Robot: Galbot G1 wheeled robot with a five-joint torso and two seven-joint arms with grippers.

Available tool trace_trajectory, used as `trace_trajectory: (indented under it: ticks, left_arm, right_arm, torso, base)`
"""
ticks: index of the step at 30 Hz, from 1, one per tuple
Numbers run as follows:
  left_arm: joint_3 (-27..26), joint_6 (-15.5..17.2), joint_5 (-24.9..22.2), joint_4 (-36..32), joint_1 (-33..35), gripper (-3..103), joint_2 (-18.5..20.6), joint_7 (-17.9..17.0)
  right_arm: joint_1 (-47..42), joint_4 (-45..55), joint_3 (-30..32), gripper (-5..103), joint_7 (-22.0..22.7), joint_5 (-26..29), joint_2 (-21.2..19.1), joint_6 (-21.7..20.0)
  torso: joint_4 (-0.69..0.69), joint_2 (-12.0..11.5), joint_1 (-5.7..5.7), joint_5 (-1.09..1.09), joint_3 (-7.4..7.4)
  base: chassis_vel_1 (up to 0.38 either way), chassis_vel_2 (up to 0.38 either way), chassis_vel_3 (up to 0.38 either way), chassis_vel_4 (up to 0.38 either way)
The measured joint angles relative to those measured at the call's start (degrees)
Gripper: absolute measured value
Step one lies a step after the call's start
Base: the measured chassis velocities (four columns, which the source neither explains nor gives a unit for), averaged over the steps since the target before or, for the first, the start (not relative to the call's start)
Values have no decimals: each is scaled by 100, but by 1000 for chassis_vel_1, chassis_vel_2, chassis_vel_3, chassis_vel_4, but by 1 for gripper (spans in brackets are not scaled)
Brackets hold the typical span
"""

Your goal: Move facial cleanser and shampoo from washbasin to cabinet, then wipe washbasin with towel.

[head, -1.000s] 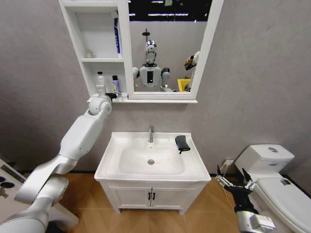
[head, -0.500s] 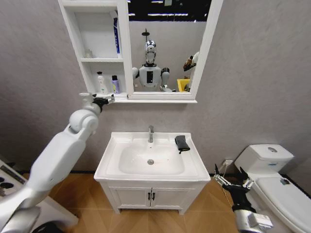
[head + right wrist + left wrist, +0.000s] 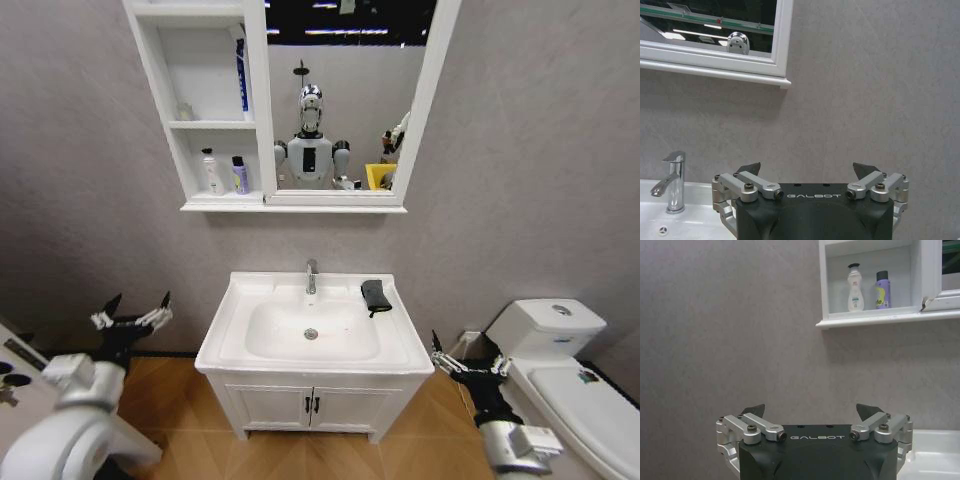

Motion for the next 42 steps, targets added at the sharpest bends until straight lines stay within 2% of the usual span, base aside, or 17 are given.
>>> trace_trajectory:
  ticks: [1,3,4,6,9,12,25,34,42]
  left_arm:
    - [0,0,0,0,0,100,0,0]
    - [-121,-294,-36,3,451,100,-385,275]
    - [-121,-294,-36,3,451,100,-385,275]
    - [-20,-586,-153,1,835,100,-673,365]
    - [153,-776,-103,4,830,100,-906,359]
    - [280,-784,34,15,670,100,-1040,310]
    - [423,-418,250,102,219,100,-1006,217]
    - [346,-355,202,134,92,100,-748,176]
    - [358,-335,183,121,39,100,-692,112]
  right_arm:
    - [0,0,0,100,0,0,0,0]
    - [17,46,-61,100,-1,13,-1,-116]
    - [17,46,-61,100,-1,13,-1,-116]
    - [-16,88,-123,100,-7,-30,32,-129]
    - [-77,151,-149,100,-28,-65,60,-116]
    - [-94,201,-152,100,-32,-91,91,-84]
    - [-197,235,-75,100,-25,-27,161,44]
    - [-217,225,7,100,96,11,147,-30]
    - [-217,258,23,100,-32,-31,141,-183]
  torso:
    - [0,0,0,0,0]
    - [-2,0,2,0,1]
    - [-2,0,2,0,1]
    - [-1,-1,2,1,1]
    - [-2,0,1,0,1]
    - [-3,0,2,0,1]
    - [-2,-1,3,-1,1]
    - [-2,-1,2,-1,1]
    - [-2,-1,2,-1,1]
  base:
    - [0,0,0,0]
    - [0,0,0,0]
    - [0,0,0,0]
    - [0,0,0,0]
    - [0,0,0,0]
    - [0,0,0,0]
    - [0,0,0,0]
    - [0,0,0,0]
    - [0,0,0,0]
